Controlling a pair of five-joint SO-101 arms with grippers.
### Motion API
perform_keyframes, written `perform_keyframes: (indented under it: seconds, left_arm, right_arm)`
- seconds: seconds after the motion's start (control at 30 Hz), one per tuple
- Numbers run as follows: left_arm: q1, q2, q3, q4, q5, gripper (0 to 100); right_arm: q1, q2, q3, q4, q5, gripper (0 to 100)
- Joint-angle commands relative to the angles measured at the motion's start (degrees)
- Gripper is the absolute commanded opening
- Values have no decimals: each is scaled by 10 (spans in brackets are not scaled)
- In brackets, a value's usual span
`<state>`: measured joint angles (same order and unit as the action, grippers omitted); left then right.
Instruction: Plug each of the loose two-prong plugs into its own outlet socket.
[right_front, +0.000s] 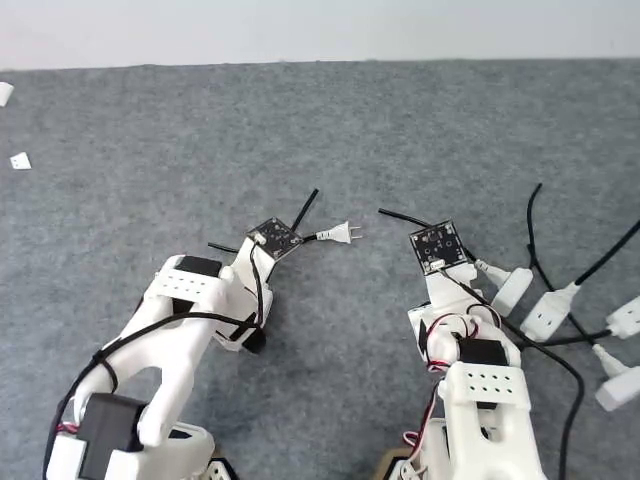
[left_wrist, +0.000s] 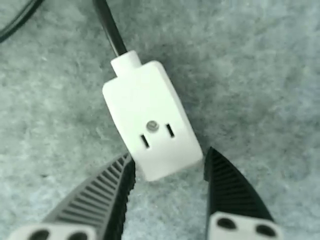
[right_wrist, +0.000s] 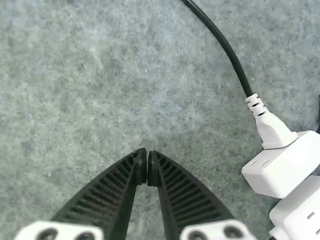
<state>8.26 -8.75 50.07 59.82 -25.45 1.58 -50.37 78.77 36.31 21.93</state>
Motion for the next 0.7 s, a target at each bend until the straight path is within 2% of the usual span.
perform_keyframes:
  seconds: [0.0, 0.13, 0.43, 0.57, 0.67]
  left_arm:
    - [-8, -7, -29, 0, 11, 193]
    - [-15, -7, -92, 18, 45, 186]
    - [29, -7, -179, 91, 47, 186]
    - [59, 0, -193, 72, 34, 186]
    - [74, 1, -204, 25, 30, 209]
  right_arm:
    - [-6, -12, -4, -11, 7, 9]
    - [-6, -12, -4, -11, 8, 9]
    - [-6, -12, -4, -12, 8, 9]
    - [-7, -12, -4, -12, 8, 9]
    - [-7, -12, -4, -12, 8, 9]
